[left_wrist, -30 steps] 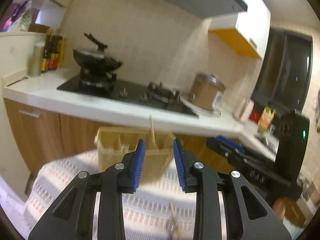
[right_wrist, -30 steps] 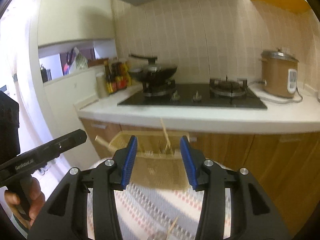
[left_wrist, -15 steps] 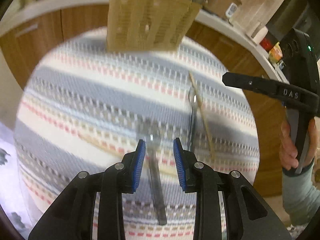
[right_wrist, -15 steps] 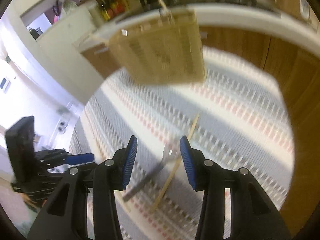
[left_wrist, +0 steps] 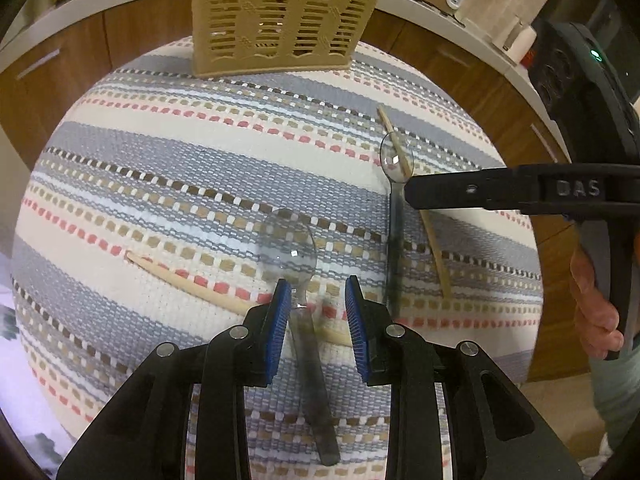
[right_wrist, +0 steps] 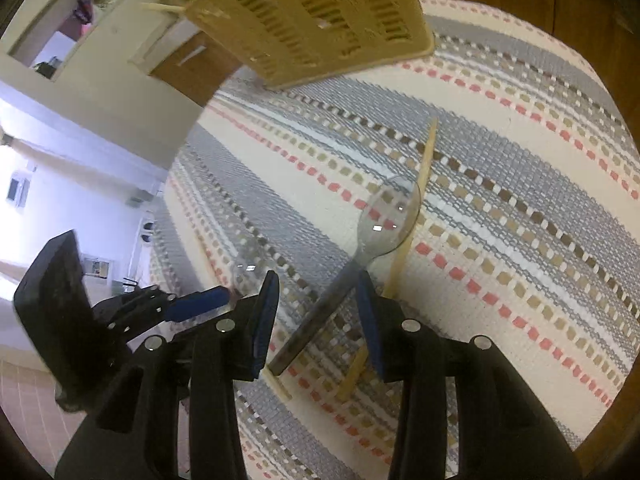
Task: Organize utensils
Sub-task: 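Lower the left tool onto a clear spoon while the right tool grasps another clear spoon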
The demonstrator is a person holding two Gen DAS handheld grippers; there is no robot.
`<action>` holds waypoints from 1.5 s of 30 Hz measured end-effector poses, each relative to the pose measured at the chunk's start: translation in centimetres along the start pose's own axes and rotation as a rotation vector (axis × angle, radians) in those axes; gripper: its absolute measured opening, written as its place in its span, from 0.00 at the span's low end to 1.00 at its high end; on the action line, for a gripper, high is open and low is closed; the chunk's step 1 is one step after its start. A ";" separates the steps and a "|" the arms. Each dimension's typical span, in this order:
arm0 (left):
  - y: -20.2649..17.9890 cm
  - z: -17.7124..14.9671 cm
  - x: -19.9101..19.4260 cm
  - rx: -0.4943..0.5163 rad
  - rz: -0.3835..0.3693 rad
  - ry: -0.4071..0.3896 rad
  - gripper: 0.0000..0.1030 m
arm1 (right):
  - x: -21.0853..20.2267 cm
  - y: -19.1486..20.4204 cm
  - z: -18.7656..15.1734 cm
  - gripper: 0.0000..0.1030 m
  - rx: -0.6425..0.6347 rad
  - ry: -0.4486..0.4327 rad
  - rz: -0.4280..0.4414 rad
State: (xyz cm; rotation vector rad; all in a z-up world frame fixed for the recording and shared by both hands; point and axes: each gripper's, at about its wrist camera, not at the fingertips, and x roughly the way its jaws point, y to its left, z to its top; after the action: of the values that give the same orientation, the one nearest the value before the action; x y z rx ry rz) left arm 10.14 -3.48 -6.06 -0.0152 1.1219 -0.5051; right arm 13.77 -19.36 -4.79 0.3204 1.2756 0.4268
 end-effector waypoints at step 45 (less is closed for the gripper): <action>-0.7 -0.8 -1.1 0.014 0.176 0.029 0.00 | 3.7 3.6 0.3 0.09 -0.300 -0.021 -0.298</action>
State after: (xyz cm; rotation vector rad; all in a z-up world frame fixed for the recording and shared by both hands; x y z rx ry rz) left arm 8.83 -3.43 -5.27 0.1021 1.1366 -0.3567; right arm 14.40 -14.50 -6.19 -0.1176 1.1957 0.3515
